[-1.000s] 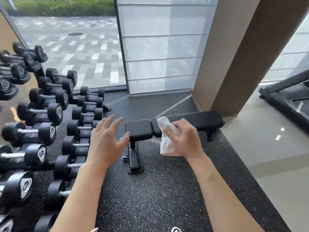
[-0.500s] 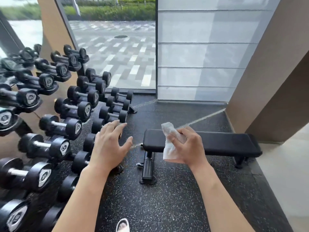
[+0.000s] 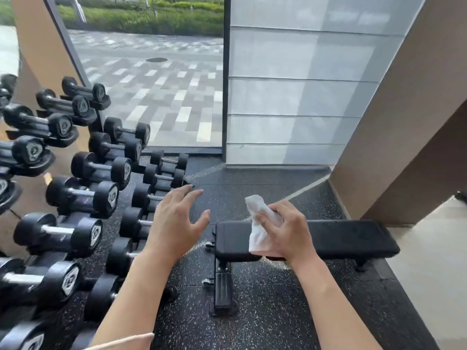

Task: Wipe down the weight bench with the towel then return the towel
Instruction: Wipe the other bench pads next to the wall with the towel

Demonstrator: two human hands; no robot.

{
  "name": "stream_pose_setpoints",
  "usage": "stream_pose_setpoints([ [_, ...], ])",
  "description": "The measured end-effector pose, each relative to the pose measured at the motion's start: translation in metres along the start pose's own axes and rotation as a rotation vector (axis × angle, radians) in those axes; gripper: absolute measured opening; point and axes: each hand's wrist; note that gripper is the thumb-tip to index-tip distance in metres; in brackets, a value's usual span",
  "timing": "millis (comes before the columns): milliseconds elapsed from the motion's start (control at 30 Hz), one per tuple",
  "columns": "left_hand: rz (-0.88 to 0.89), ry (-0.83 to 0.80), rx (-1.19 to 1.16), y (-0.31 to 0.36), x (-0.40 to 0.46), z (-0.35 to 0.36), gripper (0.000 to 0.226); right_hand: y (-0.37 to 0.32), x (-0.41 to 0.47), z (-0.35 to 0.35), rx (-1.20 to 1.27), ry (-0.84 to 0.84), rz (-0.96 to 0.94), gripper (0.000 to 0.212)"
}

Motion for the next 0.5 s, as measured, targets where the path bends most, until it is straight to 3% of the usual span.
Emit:
stream_pose_setpoints([
  [500, -0.036, -0.062, -0.075, -0.042, 0.122, 0.068, 0.057, 0.051, 0.103, 0.046, -0.087, -0.003, 0.042, 0.035],
])
Point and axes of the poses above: each hand's wrist, its own x-axis towards the middle knuckle, its own z-axis out of the palm, y = z × x, and after that the axes turned 10 degrees about y, right-handed
